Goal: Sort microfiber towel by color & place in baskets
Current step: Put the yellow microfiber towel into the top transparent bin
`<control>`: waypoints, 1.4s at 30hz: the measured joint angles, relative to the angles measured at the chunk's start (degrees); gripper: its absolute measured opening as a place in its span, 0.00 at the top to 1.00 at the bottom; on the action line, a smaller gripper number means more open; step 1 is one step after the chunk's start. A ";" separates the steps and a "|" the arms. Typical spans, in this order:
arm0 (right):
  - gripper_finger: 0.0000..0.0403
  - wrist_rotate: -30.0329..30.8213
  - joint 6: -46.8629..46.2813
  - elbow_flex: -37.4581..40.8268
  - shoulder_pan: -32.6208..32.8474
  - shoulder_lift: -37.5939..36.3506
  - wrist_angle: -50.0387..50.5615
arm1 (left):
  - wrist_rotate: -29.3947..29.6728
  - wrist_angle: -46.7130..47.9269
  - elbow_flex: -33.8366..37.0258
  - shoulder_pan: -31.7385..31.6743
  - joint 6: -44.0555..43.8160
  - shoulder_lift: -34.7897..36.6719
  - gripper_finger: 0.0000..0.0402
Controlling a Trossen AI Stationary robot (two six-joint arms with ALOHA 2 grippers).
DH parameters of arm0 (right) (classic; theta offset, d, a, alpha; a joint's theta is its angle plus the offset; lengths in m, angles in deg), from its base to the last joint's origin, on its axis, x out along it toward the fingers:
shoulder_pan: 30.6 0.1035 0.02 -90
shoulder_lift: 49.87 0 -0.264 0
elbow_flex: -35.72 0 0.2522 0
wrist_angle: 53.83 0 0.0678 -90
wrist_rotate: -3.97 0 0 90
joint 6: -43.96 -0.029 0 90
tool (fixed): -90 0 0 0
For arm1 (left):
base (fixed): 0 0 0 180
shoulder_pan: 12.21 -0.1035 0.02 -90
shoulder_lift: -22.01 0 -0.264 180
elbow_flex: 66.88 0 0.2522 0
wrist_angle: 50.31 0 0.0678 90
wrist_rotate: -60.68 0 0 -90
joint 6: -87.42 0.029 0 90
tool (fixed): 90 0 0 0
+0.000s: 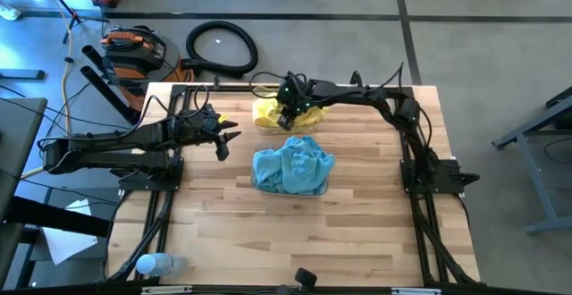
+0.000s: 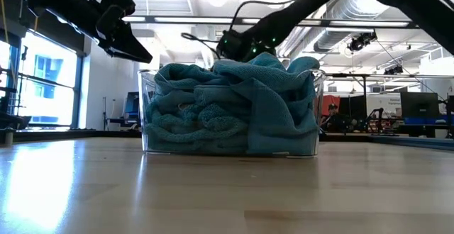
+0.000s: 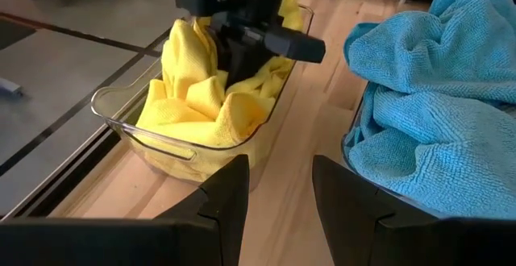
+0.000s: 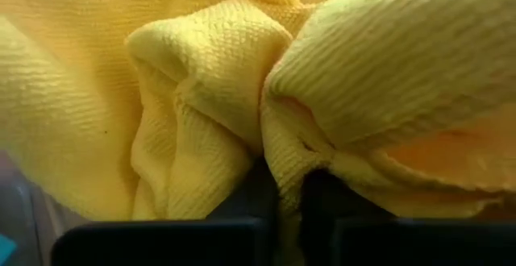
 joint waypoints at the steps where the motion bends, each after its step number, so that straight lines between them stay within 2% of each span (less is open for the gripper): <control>1: 0.93 -0.06 -0.13 -0.02 0.00 0.48 -0.07 | 0.00 0.00 0.00 0.00 0.00 -0.01 0.69; 9: 0.80 -1.51 -2.53 -1.66 0.00 0.66 1.32 | 0.00 0.00 0.00 0.02 -0.02 -0.01 0.69; 17: 0.66 -2.69 -4.76 -13.09 0.15 1.22 14.60 | -0.01 0.06 0.00 0.02 -0.48 -0.01 0.69; 27: 0.63 -2.10 -6.04 -27.85 0.15 1.20 28.37 | 0.00 0.07 0.00 0.02 -0.48 -0.01 0.69; 32: 0.63 -1.02 -6.44 -32.50 0.15 1.03 28.56 | 0.00 0.07 0.00 0.02 -0.48 -0.01 0.69; 36: 0.63 1.20 -6.94 -33.03 0.15 0.92 25.91 | -0.02 0.07 0.00 0.02 -0.44 -0.01 0.69; 40: 0.63 9.36 -7.16 -29.89 0.15 1.09 19.20 | 0.00 0.07 0.00 0.02 -0.46 -0.01 0.69; 42: 0.63 9.37 -8.87 -26.67 -0.43 1.22 16.95 | 0.00 0.07 0.00 0.02 -0.46 0.01 0.69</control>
